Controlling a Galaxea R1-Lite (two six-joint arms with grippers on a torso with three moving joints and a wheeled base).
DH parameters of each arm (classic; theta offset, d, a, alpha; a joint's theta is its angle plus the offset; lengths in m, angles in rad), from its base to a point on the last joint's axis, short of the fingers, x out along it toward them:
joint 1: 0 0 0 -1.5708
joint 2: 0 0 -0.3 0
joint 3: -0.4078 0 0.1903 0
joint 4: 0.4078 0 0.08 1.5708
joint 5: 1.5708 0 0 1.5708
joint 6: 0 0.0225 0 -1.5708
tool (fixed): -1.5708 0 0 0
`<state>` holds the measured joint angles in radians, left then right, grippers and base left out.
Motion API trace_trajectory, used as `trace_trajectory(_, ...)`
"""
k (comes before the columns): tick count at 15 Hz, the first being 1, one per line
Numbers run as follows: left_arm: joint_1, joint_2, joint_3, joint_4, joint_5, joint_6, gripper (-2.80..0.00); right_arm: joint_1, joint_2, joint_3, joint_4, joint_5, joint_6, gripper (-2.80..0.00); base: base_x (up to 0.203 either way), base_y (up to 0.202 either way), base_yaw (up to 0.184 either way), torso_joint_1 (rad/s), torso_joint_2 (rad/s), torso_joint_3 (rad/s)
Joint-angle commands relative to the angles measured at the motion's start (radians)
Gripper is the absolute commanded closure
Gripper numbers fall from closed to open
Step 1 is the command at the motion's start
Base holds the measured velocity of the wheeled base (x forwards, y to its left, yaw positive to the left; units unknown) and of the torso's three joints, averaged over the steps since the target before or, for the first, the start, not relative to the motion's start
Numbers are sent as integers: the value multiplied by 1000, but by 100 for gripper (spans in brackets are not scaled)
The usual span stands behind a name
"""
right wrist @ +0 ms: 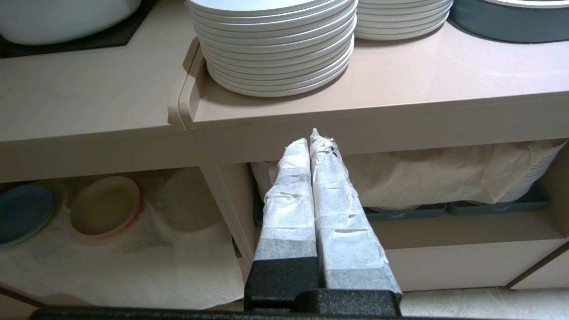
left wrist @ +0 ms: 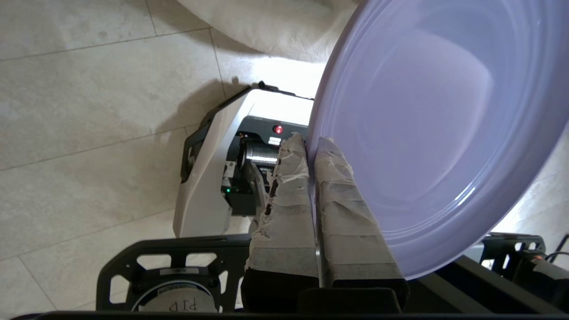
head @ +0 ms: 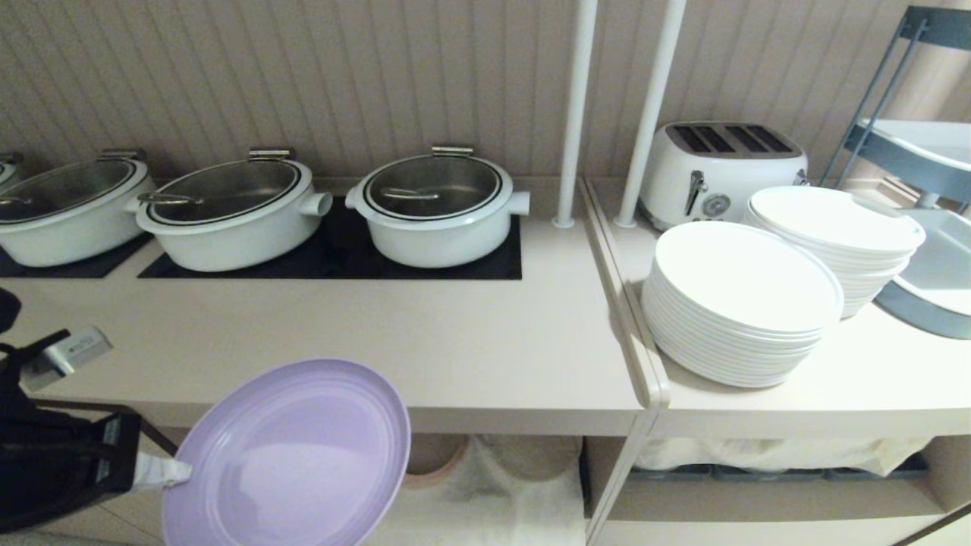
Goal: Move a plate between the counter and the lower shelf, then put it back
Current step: Put the plate in the cupboard
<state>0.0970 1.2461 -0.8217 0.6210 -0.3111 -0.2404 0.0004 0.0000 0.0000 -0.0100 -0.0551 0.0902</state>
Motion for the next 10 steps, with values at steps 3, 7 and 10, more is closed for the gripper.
trace_trajectory(3, 0, -92, 70, -2, -2, -1, 0, 0, 0, 0, -1, 0, 0, 0, 0, 0, 0, 0, 0, 0)
trace_trajectory(7, 0, -172, 144, -3, 1, 12, 0, 1, 0, 0, -1, 0, 0, 0, 0, 0, 0, 0, 0, 0)
trace_trajectory(10, 1, -221, 208, -3, 9, 5, 0, 0, 0, 0, -1, 0, 0, 0, 0, 0, 0, 0, 0, 0)
